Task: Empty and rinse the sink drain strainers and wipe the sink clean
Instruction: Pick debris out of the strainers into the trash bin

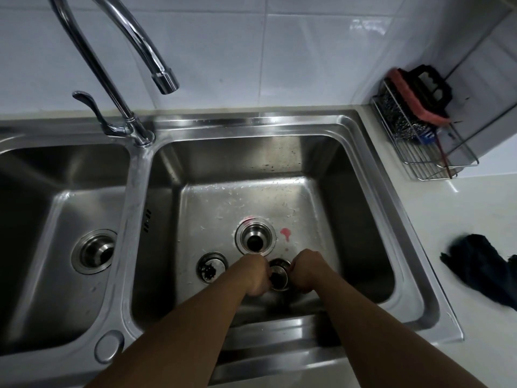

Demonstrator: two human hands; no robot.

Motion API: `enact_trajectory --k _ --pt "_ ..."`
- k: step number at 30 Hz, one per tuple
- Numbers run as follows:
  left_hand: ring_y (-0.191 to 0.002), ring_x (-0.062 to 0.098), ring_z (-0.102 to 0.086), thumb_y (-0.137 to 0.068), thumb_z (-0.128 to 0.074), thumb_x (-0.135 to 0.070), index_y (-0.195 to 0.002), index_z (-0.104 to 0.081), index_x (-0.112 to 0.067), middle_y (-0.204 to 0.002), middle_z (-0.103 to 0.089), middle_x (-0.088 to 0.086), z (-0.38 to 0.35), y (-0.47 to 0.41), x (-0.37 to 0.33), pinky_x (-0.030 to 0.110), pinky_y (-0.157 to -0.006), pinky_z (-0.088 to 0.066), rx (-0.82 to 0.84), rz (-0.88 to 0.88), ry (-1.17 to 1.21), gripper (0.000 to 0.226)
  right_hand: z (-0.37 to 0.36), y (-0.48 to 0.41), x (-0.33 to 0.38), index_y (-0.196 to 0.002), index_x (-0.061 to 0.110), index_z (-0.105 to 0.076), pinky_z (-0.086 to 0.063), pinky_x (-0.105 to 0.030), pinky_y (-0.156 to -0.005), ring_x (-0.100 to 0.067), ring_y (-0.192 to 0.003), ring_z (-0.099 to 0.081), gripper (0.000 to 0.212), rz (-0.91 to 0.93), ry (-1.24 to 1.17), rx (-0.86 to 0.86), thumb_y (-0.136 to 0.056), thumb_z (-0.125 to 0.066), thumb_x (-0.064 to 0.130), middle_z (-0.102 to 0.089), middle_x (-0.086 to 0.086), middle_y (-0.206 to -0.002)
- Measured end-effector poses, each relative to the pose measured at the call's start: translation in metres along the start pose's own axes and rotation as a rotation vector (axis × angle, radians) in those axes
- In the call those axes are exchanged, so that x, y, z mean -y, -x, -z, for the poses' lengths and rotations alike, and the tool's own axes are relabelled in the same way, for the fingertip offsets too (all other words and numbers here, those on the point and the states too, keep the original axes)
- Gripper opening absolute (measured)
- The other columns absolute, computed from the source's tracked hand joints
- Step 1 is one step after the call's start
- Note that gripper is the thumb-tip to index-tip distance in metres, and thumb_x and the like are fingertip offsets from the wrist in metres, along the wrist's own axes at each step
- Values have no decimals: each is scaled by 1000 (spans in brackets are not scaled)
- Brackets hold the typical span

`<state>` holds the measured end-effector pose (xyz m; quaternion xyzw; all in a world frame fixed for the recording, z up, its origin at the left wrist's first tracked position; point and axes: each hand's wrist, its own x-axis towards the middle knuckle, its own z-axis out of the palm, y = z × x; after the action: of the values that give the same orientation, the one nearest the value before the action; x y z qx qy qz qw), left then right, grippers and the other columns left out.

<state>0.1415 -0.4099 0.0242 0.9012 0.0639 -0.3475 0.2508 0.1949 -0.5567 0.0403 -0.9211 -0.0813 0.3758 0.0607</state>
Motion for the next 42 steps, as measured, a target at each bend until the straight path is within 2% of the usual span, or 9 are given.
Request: enact_trajectory --k 14,18,23,28,36,39,42 --pt "-117 26 -62 -91 -58 -20 -119 -72 -13 -127 -67 9 3 -8 -2 36 -103 -49 65 -5 -52 32 4 -5 1 -112 3 -69 -57 -31 -93 -28 -104 -70 28 -42 -47 45 -91 -60 19 -71 -15 -113" --pt "-117 26 -62 -91 -57 -18 -120 -71 -12 -127 -67 10 4 -5 -2 36 -102 -49 82 -10 -48 33 1 -6 2 -104 6 -69 -58 -28 -89 -27 -99 -71 22 -45 -51 52 -92 -64 24 -71 -14 -110" --pt "-114 26 -62 -89 -59 -17 -120 -70 -17 -126 -66 9 6 2 0 34 -100 -50 79 -19 -34 33 1 -3 3 -111 4 -69 -58 -30 -90 -28 -101 -71 30 -43 -45 42 -92 -62 27 -71 -15 -111" --pt "-123 25 -57 -89 -60 -19 -126 -68 -23 -136 -61 6 10 9 5 29 -102 -46 59 -37 9 38 1 3 7 -115 4 -69 -57 -32 -93 -30 -108 -68 32 -27 -7 36 -93 -59 24 -70 -16 -116" --pt "-124 22 -57 -89 -62 -21 -132 -64 -28 -139 -60 2 13 20 13 20 -91 -40 38 -48 75 43 -2 8 13 -118 3 -66 -58 -34 -91 -30 -107 -69 33 -24 5 35 -91 -64 22 -69 -16 -118" --pt "-122 21 -58 -88 -62 -22 -131 -64 -30 -135 -63 1 13 24 14 22 -94 -42 54 -30 82 43 -3 9 13 -119 4 -66 -59 -33 -90 -29 -106 -69 35 -27 -1 31 -89 -67 23 -68 -15 -118" --pt "-119 20 -60 -88 -63 -23 -130 -65 -32 -133 -64 1 13 26 15 21 -89 -42 53 -13 106 43 -3 10 12 -118 4 -66 -59 -33 -89 -28 -105 -69 34 -28 5 29 -89 -67 21 -68 -15 -117"
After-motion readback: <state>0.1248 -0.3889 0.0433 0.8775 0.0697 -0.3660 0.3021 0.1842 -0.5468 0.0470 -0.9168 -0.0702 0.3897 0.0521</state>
